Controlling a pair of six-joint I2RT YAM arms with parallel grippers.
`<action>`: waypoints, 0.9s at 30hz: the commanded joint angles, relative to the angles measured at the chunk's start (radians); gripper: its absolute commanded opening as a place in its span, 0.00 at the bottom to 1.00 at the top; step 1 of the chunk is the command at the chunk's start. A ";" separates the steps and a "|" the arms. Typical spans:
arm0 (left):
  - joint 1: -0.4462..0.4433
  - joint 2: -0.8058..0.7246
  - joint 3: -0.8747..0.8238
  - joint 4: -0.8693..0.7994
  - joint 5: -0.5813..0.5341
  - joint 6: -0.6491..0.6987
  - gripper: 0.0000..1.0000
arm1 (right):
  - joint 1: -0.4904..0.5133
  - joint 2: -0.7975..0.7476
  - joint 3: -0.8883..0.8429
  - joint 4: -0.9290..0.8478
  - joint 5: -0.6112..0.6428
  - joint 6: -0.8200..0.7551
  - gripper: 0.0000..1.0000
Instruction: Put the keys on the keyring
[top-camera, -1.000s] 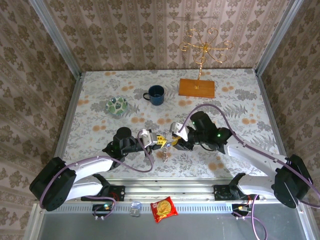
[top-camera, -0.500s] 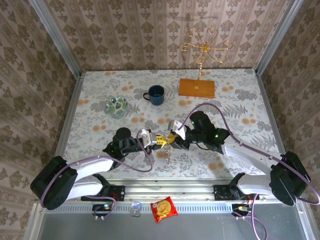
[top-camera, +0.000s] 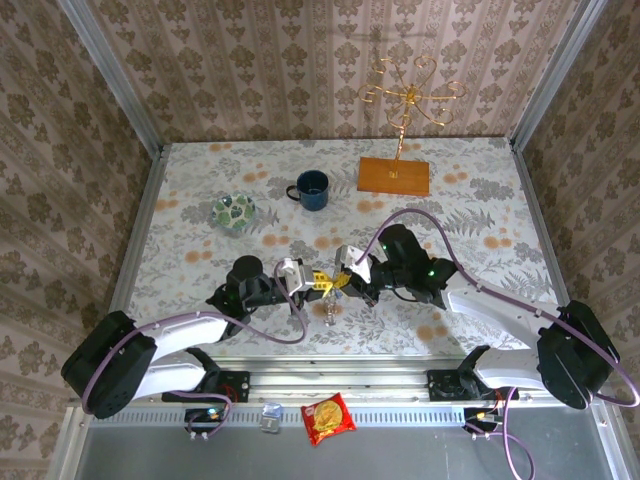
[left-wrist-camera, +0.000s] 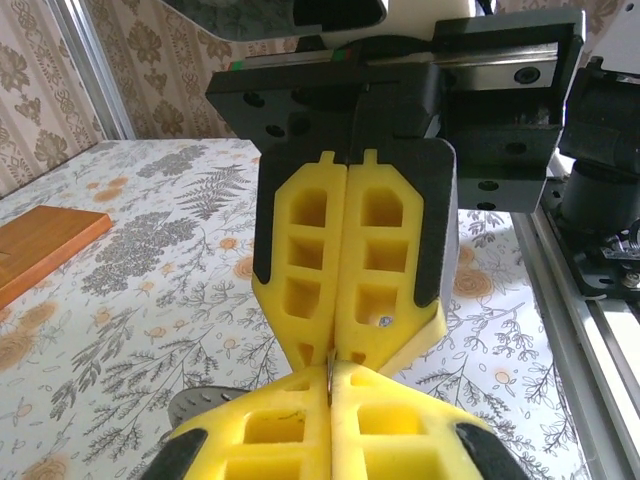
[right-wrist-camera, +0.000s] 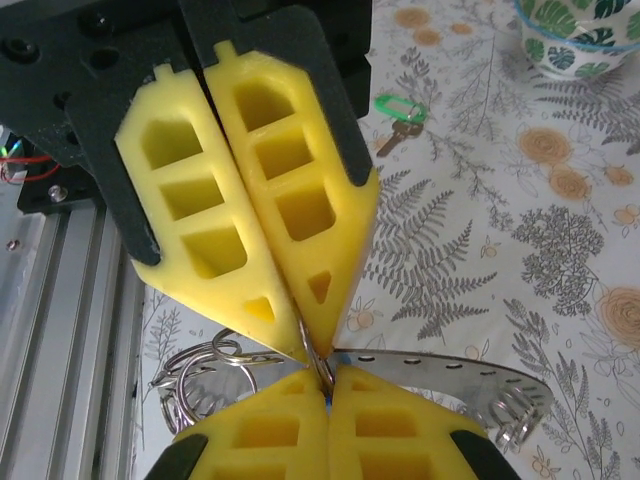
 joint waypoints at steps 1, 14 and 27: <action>-0.004 -0.025 0.010 -0.046 -0.008 0.022 0.14 | 0.005 0.010 0.077 -0.129 0.030 -0.087 0.00; -0.007 -0.048 0.078 -0.248 -0.018 0.122 0.13 | 0.095 0.109 0.305 -0.453 0.151 -0.259 0.00; -0.007 -0.075 0.070 -0.245 -0.014 0.125 0.00 | 0.067 0.068 0.256 -0.399 0.145 -0.194 0.17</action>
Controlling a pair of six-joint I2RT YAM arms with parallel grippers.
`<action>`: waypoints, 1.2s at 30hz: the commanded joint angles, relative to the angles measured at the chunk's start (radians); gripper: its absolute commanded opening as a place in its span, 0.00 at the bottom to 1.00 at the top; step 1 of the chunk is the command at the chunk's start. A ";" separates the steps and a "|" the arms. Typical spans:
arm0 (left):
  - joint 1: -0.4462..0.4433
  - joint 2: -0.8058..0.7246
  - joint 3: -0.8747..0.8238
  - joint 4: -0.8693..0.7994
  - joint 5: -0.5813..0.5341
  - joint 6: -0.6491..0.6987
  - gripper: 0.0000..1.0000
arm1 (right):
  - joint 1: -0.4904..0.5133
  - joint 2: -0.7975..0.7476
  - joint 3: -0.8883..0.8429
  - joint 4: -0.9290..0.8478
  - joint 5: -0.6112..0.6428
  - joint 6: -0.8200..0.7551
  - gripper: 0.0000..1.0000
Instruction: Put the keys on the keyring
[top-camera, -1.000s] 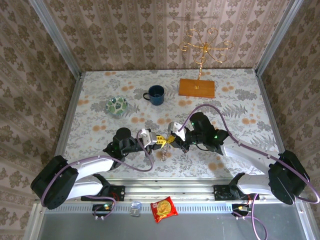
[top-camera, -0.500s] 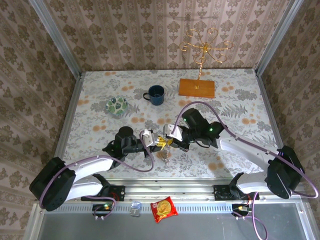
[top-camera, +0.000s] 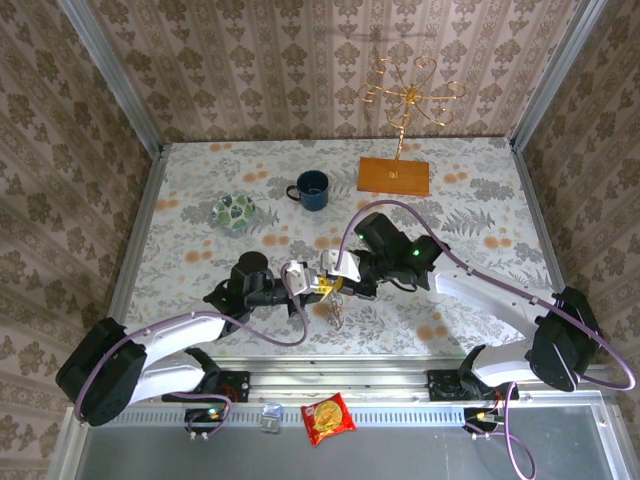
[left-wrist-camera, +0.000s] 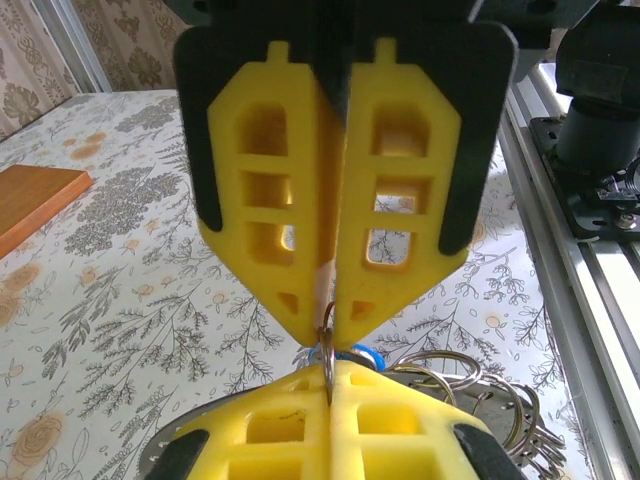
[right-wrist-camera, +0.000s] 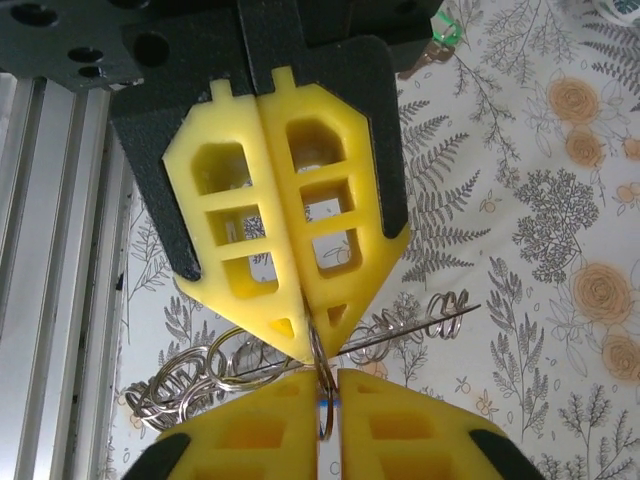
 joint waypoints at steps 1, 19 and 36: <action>-0.002 -0.023 0.013 0.012 -0.002 0.009 0.00 | -0.018 -0.039 -0.041 0.039 -0.033 0.047 0.19; -0.001 -0.023 -0.003 0.057 0.006 -0.008 0.00 | -0.044 -0.044 -0.091 0.116 -0.094 0.108 0.11; -0.003 -0.023 -0.026 0.146 0.022 -0.042 0.00 | -0.069 0.006 -0.109 0.137 -0.098 0.140 0.00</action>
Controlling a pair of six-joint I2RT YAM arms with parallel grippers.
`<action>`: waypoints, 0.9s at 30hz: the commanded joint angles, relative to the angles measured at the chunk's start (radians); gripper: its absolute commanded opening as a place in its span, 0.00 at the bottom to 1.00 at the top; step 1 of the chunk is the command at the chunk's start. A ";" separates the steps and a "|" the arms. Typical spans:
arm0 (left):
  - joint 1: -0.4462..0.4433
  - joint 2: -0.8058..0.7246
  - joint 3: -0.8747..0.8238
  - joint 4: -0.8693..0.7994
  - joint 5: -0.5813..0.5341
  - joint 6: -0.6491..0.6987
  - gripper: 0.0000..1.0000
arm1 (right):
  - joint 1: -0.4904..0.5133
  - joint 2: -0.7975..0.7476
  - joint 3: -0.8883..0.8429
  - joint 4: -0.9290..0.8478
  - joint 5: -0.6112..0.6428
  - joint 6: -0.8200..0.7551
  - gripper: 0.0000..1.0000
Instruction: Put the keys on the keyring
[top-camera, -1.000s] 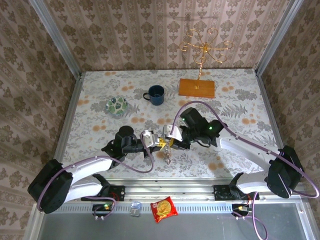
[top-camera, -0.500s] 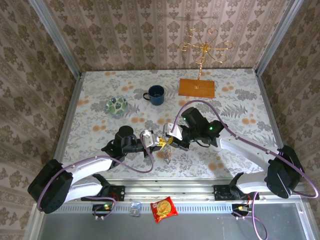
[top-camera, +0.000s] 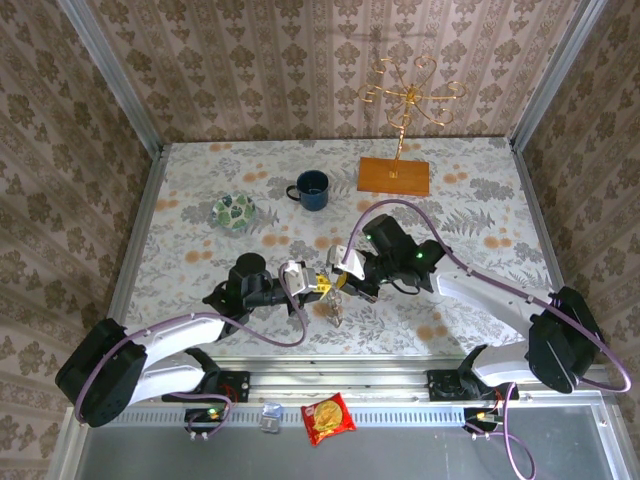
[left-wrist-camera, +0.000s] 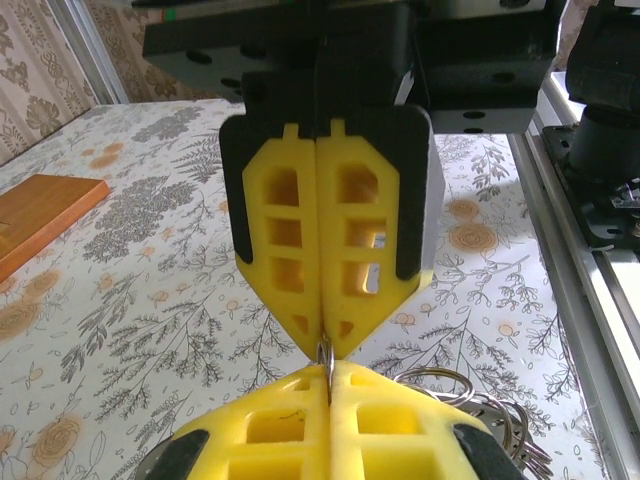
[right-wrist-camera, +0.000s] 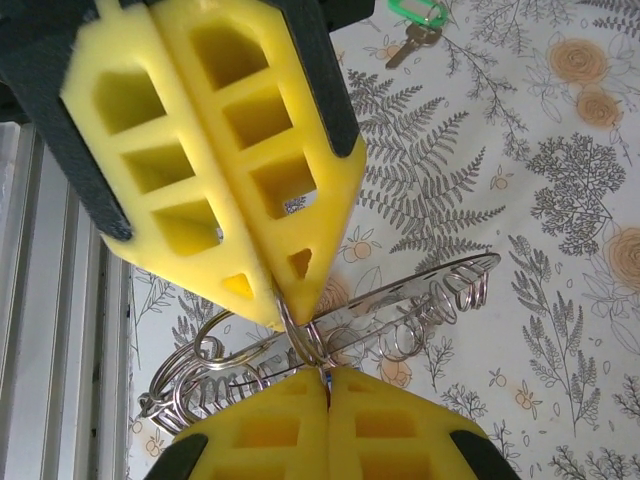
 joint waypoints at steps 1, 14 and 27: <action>-0.003 -0.022 -0.009 0.089 0.031 -0.027 0.00 | -0.010 -0.006 -0.026 0.042 -0.027 0.033 0.00; -0.005 0.013 -0.050 0.193 0.016 -0.058 0.00 | -0.026 -0.045 -0.120 0.190 -0.076 0.071 0.11; -0.008 0.076 -0.078 0.345 0.004 -0.113 0.00 | -0.030 -0.033 -0.144 0.254 -0.116 0.078 0.13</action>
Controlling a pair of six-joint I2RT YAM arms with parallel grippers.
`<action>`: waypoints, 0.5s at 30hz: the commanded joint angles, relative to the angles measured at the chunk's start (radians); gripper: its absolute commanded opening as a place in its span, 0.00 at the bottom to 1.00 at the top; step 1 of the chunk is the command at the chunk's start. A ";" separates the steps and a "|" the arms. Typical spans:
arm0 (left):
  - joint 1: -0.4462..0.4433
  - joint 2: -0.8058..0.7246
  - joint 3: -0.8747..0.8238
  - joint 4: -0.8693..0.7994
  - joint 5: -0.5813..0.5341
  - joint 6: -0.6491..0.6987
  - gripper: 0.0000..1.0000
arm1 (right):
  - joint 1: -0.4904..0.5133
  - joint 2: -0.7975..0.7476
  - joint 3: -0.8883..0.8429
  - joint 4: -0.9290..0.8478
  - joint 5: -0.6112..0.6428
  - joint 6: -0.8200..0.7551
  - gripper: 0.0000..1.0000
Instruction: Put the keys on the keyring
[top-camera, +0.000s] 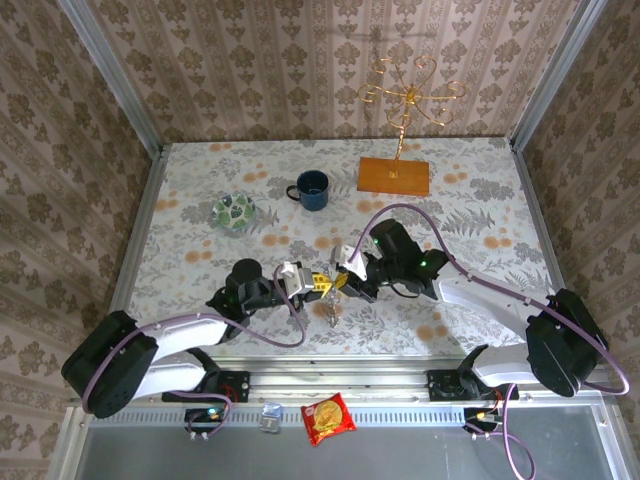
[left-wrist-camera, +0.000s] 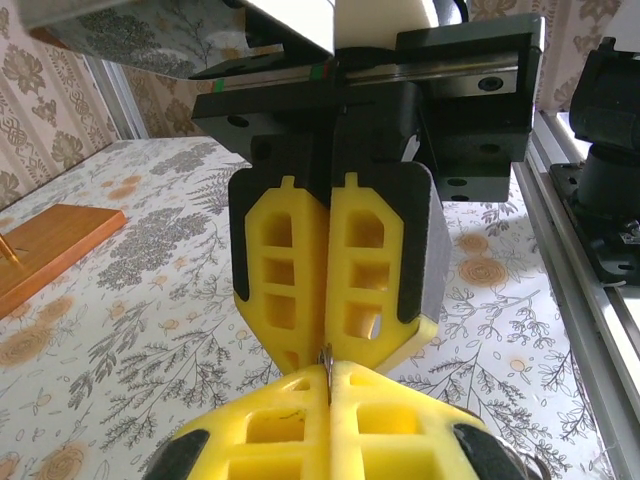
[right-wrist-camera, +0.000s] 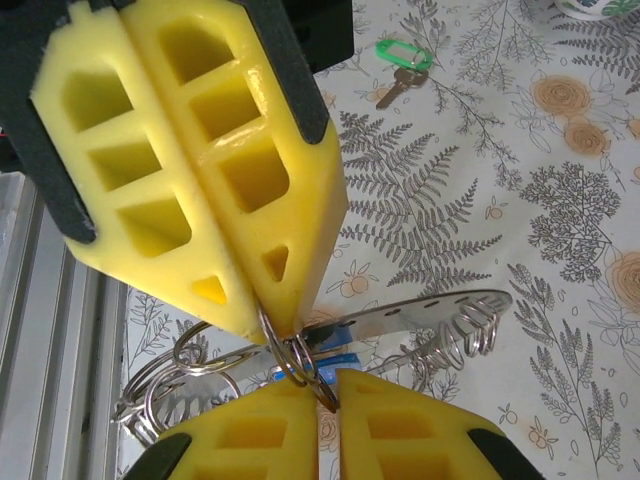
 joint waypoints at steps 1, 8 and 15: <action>-0.008 0.016 -0.014 0.114 0.008 -0.042 0.00 | -0.006 -0.009 -0.018 0.037 -0.044 0.010 0.13; -0.008 0.016 -0.015 0.129 0.008 -0.044 0.00 | -0.008 -0.029 -0.033 0.067 -0.035 0.014 0.20; -0.007 0.019 -0.018 0.142 0.008 -0.051 0.00 | -0.019 -0.132 -0.102 0.127 -0.002 0.020 0.29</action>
